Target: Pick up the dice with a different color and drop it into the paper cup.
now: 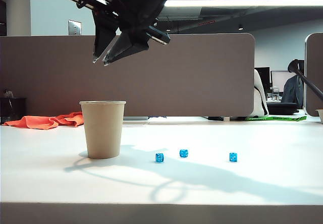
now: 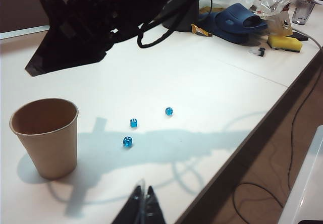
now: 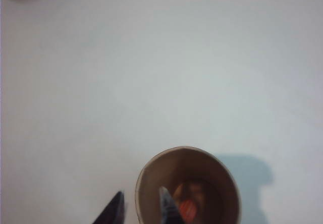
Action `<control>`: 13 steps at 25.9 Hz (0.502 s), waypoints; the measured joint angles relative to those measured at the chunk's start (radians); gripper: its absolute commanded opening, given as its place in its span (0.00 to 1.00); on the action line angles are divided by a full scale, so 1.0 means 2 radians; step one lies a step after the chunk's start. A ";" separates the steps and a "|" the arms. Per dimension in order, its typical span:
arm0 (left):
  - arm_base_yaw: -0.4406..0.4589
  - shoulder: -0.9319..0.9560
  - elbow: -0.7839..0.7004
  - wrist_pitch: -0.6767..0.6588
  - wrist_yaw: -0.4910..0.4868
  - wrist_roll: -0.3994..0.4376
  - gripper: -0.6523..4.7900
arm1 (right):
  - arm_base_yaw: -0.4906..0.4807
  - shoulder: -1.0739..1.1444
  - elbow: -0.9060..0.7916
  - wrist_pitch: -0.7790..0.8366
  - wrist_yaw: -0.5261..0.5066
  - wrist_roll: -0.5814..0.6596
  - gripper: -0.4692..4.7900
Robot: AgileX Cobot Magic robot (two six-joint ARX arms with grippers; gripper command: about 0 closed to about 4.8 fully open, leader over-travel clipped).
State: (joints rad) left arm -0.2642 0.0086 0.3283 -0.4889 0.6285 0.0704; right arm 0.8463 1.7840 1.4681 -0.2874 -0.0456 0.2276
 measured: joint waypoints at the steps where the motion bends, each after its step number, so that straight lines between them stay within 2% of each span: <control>1: 0.000 0.000 0.000 0.000 0.000 0.000 0.11 | 0.000 0.000 0.000 0.000 0.000 0.000 0.28; 5: 0.000 0.000 0.000 0.000 0.000 0.000 0.11 | 0.000 0.000 0.000 0.013 0.000 0.000 0.25; 7: 0.000 0.000 0.000 0.001 0.000 0.000 0.11 | -0.002 0.000 0.000 0.028 0.000 0.000 0.07; 13: 0.000 0.000 0.000 0.006 -0.005 0.000 0.11 | -0.014 -0.006 0.000 0.036 0.004 -0.054 0.09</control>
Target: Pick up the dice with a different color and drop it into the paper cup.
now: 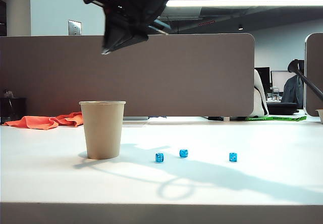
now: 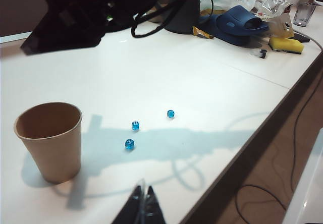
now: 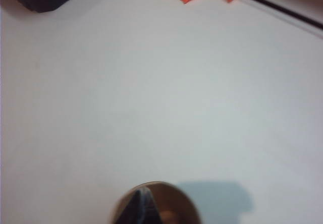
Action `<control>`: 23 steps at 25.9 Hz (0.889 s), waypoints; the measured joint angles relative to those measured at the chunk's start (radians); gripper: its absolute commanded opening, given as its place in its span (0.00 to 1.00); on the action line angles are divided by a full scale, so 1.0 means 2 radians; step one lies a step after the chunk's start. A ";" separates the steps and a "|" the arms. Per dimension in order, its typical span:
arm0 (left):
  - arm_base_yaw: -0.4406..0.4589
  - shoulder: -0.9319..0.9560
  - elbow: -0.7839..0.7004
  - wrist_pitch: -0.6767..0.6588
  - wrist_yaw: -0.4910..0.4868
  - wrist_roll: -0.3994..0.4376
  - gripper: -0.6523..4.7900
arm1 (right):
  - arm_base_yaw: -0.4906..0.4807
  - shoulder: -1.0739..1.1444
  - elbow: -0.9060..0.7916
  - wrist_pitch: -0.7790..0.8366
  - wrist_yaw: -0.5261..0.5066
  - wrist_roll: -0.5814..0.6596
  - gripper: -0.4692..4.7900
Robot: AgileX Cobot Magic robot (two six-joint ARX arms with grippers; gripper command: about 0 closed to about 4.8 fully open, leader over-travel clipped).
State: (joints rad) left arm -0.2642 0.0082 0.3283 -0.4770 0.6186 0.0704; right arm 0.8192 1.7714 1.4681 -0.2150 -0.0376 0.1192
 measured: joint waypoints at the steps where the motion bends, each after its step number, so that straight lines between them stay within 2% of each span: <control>1: 0.000 0.000 0.000 0.002 -0.012 0.000 0.11 | -0.006 -0.004 0.000 0.000 0.010 -0.006 0.09; 8: 0.000 0.000 0.000 0.040 -0.160 -0.043 0.11 | -0.058 -0.038 -0.001 -0.036 0.021 -0.024 0.09; 11: 0.000 -0.001 0.000 0.064 -0.225 -0.044 0.11 | -0.105 -0.099 -0.061 -0.025 0.021 -0.033 0.09; 20: 0.000 -0.002 0.000 0.070 -0.233 -0.045 0.11 | -0.173 -0.259 -0.246 0.067 0.021 -0.033 0.09; 23: 0.000 -0.002 0.000 0.085 -0.234 -0.057 0.11 | -0.197 -0.318 -0.309 0.080 0.021 -0.033 0.09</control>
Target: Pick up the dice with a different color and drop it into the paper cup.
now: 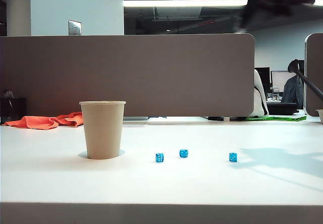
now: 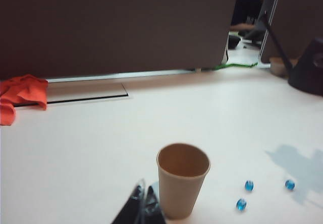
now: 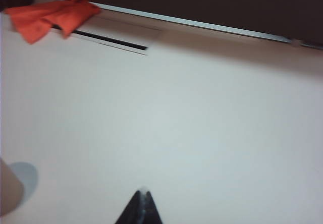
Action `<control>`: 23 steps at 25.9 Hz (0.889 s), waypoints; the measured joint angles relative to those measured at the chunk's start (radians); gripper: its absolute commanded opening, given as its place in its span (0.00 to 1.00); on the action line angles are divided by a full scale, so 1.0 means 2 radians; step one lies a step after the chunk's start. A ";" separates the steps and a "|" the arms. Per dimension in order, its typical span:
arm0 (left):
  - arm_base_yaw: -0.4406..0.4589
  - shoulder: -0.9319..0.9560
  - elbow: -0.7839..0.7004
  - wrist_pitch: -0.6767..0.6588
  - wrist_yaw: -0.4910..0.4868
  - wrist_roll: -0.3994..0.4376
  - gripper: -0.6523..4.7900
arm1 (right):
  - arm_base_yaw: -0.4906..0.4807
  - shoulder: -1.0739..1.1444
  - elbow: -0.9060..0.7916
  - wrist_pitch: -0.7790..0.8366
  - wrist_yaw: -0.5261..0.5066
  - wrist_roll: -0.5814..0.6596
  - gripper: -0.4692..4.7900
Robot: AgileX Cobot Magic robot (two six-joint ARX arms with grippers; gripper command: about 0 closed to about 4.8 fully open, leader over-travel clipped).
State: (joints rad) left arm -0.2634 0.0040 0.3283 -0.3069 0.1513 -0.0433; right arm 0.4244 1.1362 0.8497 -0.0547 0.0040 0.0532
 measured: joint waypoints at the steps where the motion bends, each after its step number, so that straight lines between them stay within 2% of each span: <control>1: 0.000 0.000 0.000 0.006 -0.002 -0.002 0.11 | -0.006 -0.015 -0.015 0.004 0.000 0.000 0.09; 4: 0.000 0.000 0.000 0.020 -0.011 -0.007 0.11 | -0.041 -0.086 -0.085 0.030 -0.003 -0.002 0.09; 12: 0.000 0.000 0.000 0.021 -0.032 -0.013 0.11 | -0.097 -0.206 -0.167 0.036 -0.006 -0.003 0.09; 16: 0.000 0.000 0.000 0.022 -0.042 -0.020 0.11 | -0.102 -0.260 -0.199 0.036 -0.025 -0.009 0.09; 23: 0.000 0.000 0.000 0.030 -0.045 -0.031 0.11 | -0.103 -0.337 -0.255 0.037 -0.022 -0.018 0.09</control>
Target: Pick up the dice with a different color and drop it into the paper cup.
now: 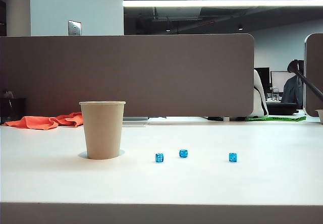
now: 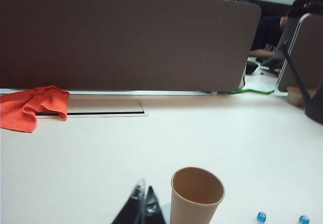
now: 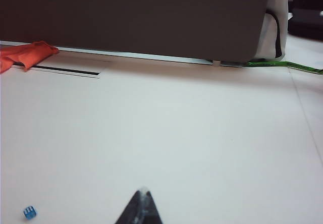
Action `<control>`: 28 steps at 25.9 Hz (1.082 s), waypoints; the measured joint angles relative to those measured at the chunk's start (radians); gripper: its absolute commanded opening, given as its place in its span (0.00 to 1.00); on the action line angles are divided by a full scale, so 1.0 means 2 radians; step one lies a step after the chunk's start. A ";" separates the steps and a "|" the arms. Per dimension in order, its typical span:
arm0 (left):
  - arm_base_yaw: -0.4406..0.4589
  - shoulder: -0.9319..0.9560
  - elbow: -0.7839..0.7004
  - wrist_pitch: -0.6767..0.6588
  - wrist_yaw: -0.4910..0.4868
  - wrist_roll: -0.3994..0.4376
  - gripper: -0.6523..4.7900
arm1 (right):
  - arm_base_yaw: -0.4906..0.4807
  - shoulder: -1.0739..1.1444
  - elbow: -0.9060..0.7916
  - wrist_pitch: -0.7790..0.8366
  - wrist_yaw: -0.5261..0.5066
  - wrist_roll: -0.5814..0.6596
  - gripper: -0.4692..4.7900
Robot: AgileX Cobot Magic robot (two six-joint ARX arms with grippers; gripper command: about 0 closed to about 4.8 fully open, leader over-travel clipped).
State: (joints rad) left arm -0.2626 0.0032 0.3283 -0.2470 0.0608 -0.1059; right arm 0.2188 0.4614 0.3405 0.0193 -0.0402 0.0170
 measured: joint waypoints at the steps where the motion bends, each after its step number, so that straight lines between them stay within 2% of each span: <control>1: 0.000 0.000 0.000 0.002 -0.002 -0.001 0.11 | 0.000 -0.013 -0.010 0.000 0.005 0.000 0.09; 9: 0.000 0.000 0.000 0.007 -0.006 -0.011 0.11 | 0.000 -0.135 -0.076 -0.009 0.032 0.000 0.09; 15: 0.000 0.000 0.000 0.018 -0.006 -0.011 0.11 | 0.000 -0.196 -0.094 -0.061 0.073 0.000 0.09; 28: 0.000 0.000 0.000 0.027 -0.006 -0.011 0.11 | -0.002 -0.207 -0.124 -0.043 0.092 0.000 0.09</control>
State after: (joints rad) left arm -0.2623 0.0032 0.3283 -0.1936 0.0479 -0.1287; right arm 0.2153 0.0479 0.0933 -0.0673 0.1440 0.0162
